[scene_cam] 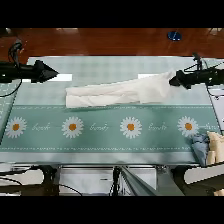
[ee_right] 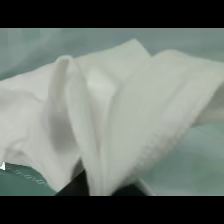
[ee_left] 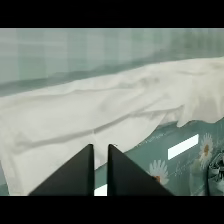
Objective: Fold the shirts.
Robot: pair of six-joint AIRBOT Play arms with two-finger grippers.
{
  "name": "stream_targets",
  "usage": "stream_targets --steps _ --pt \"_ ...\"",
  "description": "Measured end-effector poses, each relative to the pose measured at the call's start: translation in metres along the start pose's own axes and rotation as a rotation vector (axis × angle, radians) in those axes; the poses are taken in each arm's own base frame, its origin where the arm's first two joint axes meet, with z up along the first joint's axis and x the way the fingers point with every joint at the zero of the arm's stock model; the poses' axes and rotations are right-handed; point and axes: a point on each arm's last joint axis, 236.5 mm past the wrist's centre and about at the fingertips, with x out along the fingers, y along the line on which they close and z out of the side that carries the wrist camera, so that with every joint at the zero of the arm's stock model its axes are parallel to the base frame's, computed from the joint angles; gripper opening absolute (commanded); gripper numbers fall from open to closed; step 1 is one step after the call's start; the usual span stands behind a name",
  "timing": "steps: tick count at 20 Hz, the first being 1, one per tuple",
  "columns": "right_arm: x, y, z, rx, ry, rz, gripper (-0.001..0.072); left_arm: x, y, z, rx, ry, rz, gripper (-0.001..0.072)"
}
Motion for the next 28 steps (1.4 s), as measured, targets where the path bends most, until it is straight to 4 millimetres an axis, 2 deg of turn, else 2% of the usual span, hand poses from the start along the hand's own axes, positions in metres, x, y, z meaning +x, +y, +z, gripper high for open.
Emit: stream_targets --steps 4,6,12,15,17,20,24,28 --pt "-0.044 0.024 -0.008 -0.042 -0.011 -0.051 0.0029 0.033 -0.039 -0.024 0.053 0.094 -0.045 0.003" --pt "-0.057 0.031 -0.014 -0.048 -0.009 -0.074 0.003 0.056 -0.065 -0.041 0.076 0.15 -0.067 0.003" --pt "-0.075 0.044 -0.037 -0.039 0.057 -0.091 0.0029 0.133 -0.144 -0.086 0.105 0.18 -0.09 0.003" --pt "-0.082 0.045 -0.051 -0.046 0.097 -0.135 0.0029 0.175 -0.174 -0.108 0.091 0.16 -0.092 0.003" --pt "-0.089 0.052 -0.058 -0.064 0.108 -0.161 0.003 0.202 -0.184 -0.13 0.07 0.178 -0.089 0.003" --pt "-0.098 0.063 -0.064 -0.094 0.101 -0.183 0.0029 0.237 -0.186 -0.166 0.033 0.232 -0.081 0.003" --pt "-0.113 0.078 -0.069 -0.119 0.075 -0.195 0.003 0.269 -0.187 -0.204 -0.028 0.292 -0.085 0.003" --pt "-0.128 0.093 -0.072 -0.138 0.034 -0.197 0.0029 0.294 -0.193 -0.232 -0.076 0.321 -0.095 0.003"
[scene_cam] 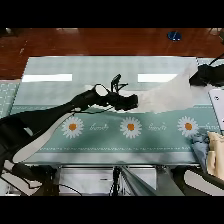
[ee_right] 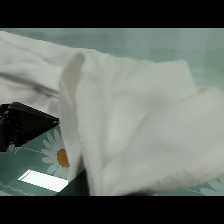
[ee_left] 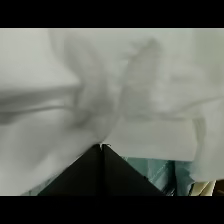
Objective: Fold the shirts.
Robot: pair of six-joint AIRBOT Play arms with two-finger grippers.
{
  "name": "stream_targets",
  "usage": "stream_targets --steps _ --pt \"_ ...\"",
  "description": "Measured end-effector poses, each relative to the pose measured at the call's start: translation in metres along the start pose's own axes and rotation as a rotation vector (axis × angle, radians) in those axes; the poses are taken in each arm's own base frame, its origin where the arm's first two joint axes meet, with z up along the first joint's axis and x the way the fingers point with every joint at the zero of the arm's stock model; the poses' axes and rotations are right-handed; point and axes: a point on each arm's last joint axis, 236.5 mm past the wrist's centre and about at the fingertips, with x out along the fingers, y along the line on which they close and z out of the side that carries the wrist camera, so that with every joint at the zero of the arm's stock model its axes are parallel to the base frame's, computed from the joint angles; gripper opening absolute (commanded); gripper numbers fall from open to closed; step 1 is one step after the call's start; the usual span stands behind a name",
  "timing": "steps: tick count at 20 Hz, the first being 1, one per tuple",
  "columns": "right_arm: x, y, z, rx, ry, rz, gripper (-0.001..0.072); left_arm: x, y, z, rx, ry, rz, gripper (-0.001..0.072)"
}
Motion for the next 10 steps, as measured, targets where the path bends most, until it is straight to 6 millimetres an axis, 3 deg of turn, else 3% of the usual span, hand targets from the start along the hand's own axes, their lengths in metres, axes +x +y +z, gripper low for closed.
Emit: stream_targets --steps 4,6,8,10 --pt "-0.016 0.013 -0.002 -0.011 -0.046 0.0 0.003 0.034 -0.024 -0.007 -0.03 0.013 -0.075 0.0029" --pt "-0.021 0.015 -0.002 -0.007 -0.057 -0.005 0.003 0.041 -0.039 -0.002 -0.028 0.01 -0.118 0.0028" --pt "-0.023 0.015 -0.003 -0.005 -0.062 -0.011 0.003 0.032 -0.045 0.017 -0.009 -0.017 -0.146 0.0028" --pt "-0.024 0.014 -0.003 -0.002 -0.067 -0.019 0.0029 0.002 -0.051 0.041 0.048 -0.035 -0.177 0.0028"
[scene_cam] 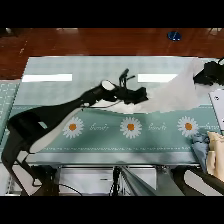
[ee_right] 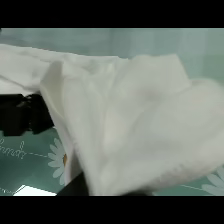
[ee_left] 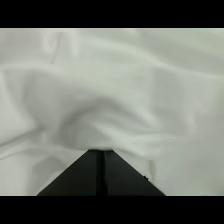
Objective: Fold the shirts.
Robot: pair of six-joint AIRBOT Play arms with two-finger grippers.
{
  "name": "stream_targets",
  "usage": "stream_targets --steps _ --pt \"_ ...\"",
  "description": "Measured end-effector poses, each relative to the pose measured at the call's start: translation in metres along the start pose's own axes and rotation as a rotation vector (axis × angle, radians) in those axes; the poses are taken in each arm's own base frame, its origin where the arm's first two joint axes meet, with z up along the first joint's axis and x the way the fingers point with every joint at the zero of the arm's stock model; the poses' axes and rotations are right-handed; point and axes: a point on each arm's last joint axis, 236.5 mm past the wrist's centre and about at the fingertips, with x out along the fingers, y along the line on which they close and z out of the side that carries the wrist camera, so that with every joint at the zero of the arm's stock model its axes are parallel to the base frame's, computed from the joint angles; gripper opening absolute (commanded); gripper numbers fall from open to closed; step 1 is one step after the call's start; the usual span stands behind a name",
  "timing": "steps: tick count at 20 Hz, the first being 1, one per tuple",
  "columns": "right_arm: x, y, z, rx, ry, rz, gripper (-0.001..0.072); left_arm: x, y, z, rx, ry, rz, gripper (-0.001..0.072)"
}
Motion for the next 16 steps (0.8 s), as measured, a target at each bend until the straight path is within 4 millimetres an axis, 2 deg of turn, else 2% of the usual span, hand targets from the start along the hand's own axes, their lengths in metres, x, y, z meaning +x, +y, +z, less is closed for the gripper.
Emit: stream_targets --steps 2,4,5,6,8,10,12,14,16 --pt "0.0 0.001 0.0 0.002 -0.003 -0.002 0.0029 -0.049 -0.013 0.033 0.087 -0.024 -0.025 0.0028" --pt "0.004 0.009 -0.001 -0.014 0.004 0.003 0.003 -0.117 -0.026 0.069 0.181 -0.078 -0.035 0.0028" --pt "0.008 0.015 0.0 -0.026 0.006 0.007 0.0029 -0.157 -0.034 0.087 0.222 -0.125 -0.035 0.0028" --pt "0.013 0.022 0.001 -0.039 0.008 0.009 0.0029 -0.206 -0.042 0.107 0.263 -0.198 -0.026 0.0028" --pt "0.029 0.038 0.003 -0.064 0.016 0.013 0.0029 -0.303 -0.055 0.134 0.335 -0.348 0.01 0.0029" --pt "0.052 0.059 0.003 -0.088 0.035 0.026 0.0029 -0.394 -0.067 0.138 0.396 -0.481 0.06 0.0029" --pt "0.079 0.084 0.003 -0.11 0.053 0.046 0.0029 -0.472 -0.075 0.133 0.435 -0.623 0.134 0.0029" --pt "0.112 0.111 0.002 -0.127 0.059 0.069 0.003 -0.524 -0.082 0.114 0.464 -0.697 0.195 0.0029" --pt "0.147 0.136 0.001 -0.128 0.059 0.09 0.003 -0.554 -0.085 0.098 0.48 -0.746 0.252 0.0029"
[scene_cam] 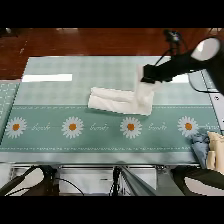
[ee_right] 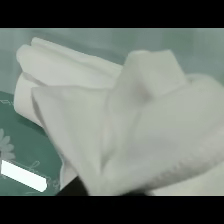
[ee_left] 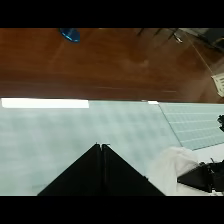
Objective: Fold the shirts.
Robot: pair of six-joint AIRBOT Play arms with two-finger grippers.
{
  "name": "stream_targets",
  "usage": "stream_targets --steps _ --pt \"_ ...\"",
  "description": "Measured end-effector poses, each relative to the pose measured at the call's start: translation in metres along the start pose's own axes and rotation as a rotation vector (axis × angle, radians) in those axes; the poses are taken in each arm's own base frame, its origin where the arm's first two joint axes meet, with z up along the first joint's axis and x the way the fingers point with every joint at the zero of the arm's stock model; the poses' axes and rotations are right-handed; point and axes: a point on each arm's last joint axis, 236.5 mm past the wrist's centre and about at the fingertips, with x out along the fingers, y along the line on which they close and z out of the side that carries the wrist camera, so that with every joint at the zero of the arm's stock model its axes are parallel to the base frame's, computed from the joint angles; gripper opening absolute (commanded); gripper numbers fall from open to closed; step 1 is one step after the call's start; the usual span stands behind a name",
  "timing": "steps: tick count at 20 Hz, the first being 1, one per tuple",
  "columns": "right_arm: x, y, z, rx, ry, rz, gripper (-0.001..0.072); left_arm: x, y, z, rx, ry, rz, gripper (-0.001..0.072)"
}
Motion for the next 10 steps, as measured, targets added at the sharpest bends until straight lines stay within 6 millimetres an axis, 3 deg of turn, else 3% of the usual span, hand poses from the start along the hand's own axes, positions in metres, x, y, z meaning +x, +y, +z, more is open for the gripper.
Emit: stream_targets --steps 2,4,5,7,8,9,10 --pt "0.037 0.02 -0.002 0.01 0.008 0.02 0.003 -0.016 -0.007 0.0 0.024 -0.003 0.013 0.0029" --pt "0.076 0.038 -0.008 0.025 0.016 0.037 0.0032 -0.018 -0.014 -0.005 0.036 0.008 0.006 0.0029" --pt "0.092 0.047 -0.011 0.037 0.019 0.048 0.0089 -0.016 -0.017 -0.01 0.041 0.022 -0.002 0.0029" --pt "0.122 0.065 -0.015 0.067 0.008 0.083 0.0344 -0.007 -0.025 -0.028 0.039 0.078 -0.04 0.0029" --pt "0.132 0.075 -0.015 0.083 -0.005 0.106 0.0438 -0.001 -0.026 -0.038 0.033 0.103 -0.052 0.0029" --pt "0.14 0.085 -0.015 0.096 -0.019 0.132 0.0515 0.005 -0.027 -0.051 0.022 0.137 -0.068 0.0029" --pt "0.144 0.095 -0.012 0.106 -0.041 0.161 0.054 0.012 -0.027 -0.064 0.013 0.169 -0.082 0.0029"
